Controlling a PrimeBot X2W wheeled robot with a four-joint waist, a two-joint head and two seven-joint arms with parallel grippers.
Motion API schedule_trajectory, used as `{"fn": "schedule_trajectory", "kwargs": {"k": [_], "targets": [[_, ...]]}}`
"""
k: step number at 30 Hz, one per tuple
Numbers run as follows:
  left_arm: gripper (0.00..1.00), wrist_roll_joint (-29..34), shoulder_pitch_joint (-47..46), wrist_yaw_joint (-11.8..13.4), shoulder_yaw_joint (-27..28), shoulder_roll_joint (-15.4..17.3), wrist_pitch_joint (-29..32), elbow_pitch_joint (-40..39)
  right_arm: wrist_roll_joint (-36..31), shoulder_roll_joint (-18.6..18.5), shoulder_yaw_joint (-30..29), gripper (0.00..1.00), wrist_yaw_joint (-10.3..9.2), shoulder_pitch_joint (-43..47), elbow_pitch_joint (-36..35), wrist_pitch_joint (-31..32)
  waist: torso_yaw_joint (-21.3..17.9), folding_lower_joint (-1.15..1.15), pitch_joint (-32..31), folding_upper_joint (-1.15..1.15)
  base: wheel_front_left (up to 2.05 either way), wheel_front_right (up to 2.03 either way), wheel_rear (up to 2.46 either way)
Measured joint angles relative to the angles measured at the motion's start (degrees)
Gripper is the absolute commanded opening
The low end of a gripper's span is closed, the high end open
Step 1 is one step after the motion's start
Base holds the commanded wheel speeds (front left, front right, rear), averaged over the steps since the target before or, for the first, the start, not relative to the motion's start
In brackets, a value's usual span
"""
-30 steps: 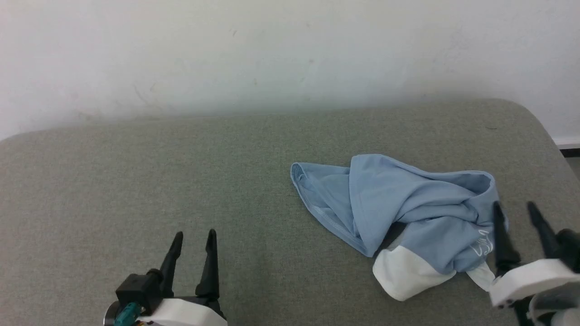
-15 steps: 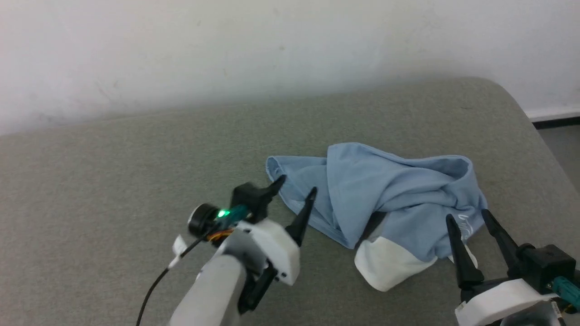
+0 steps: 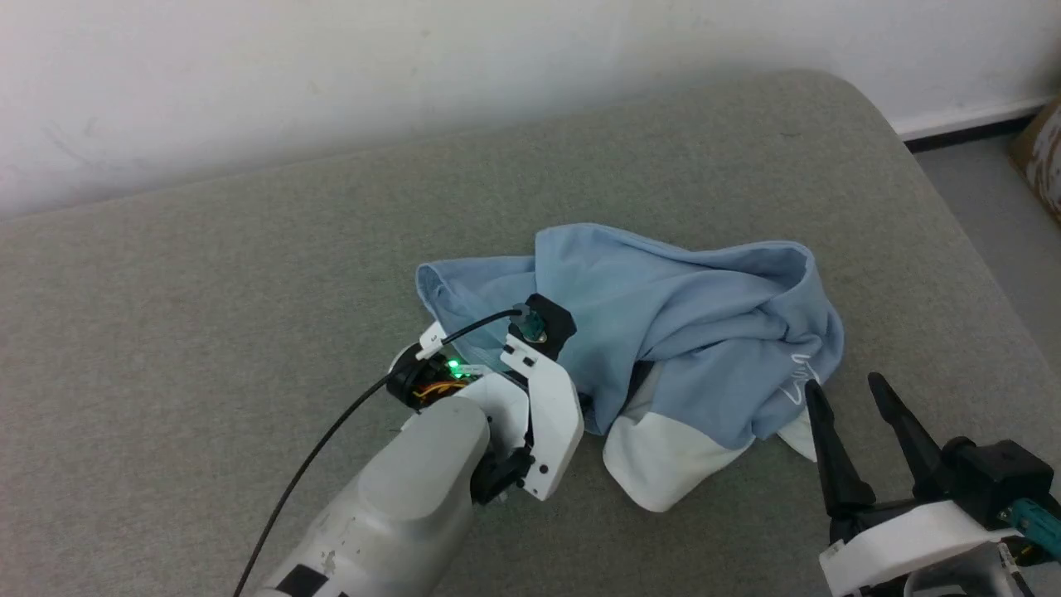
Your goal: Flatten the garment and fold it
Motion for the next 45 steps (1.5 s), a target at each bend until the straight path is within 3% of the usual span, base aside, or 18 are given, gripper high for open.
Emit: {"fn": "schedule_trajectory", "kwargs": {"k": [7,8,10,15,20,22,26,32,38,42,45], "targets": [[1.0,-4.1,-5.4,0.0,-4.7,-0.4,7.1,7.1,1.6,0.2,0.5,1.0,0.0,-0.9,1.6,-0.7,-1.8,-0.01,1.7,0.0,0.0,0.0,0.0],[0.46,-4.8,-5.9,0.0,-5.4,-0.5,8.3,7.5,1.9,0.2,0.6,1.0,0.0,-1.0,1.8,-0.8,-1.9,0.0,1.8,0.0,0.0,0.0,0.0],[0.0,-6.3,-6.9,0.0,-6.8,-0.5,10.5,8.1,2.1,0.2,0.7,1.0,0.0,-1.2,2.1,-0.9,-1.9,0.0,1.6,0.0,0.0,0.0,0.0],[0.0,-8.3,-7.0,0.0,-8.3,-0.5,8.9,8.8,2.4,0.2,0.5,1.0,0.0,-1.2,2.2,-0.7,-1.2,0.0,0.6,0.0,0.0,0.0,0.0],[0.0,-8.8,-5.9,0.0,-7.6,0.1,-0.3,8.7,2.8,0.3,0.2,1.0,0.0,-1.2,2.2,-0.1,-0.2,0.0,-0.9,0.0,0.0,0.0,0.0],[0.0,-9.2,-5.4,0.2,-6.1,1.4,-4.6,7.1,2.8,0.3,0.0,1.0,0.0,-1.0,2.0,0.1,0.4,0.0,-1.6,0.0,0.0,0.0,0.0],[0.0,-10.6,-2.4,3.3,-2.2,6.2,-10.7,1.5,2.8,0.3,-0.8,1.0,0.0,0.4,1.4,0.5,2.1,-0.01,-2.7,0.0,0.0,0.0,0.0],[0.0,-14.0,9.8,12.4,5.1,17.4,-13.7,-12.6,2.8,0.3,-1.3,1.0,0.0,1.6,0.4,0.6,5.1,-0.01,-3.8,0.0,0.0,0.0,0.0],[0.0,-18.4,29.7,26.8,14.2,28.3,-13.5,-31.0,2.8,0.3,-2.2,1.0,0.0,2.7,-0.2,0.7,8.1,-0.01,-4.8,0.0,0.0,0.0,0.0],[0.0,-21.0,42.5,34.8,19.3,33.1,-12.5,-39.9,2.8,0.3,-2.6,1.0,0.0,3.6,-0.5,1.1,10.0,-0.01,-5.5,0.0,0.0,0.0,0.0],[0.0,-22.7,48.9,37.2,21.7,34.8,-12.4,-43.2,2.8,0.3,-2.5,1.0,0.0,3.7,-0.9,1.2,11.3,-0.01,-6.0,0.0,0.0,0.0,0.0]]}}
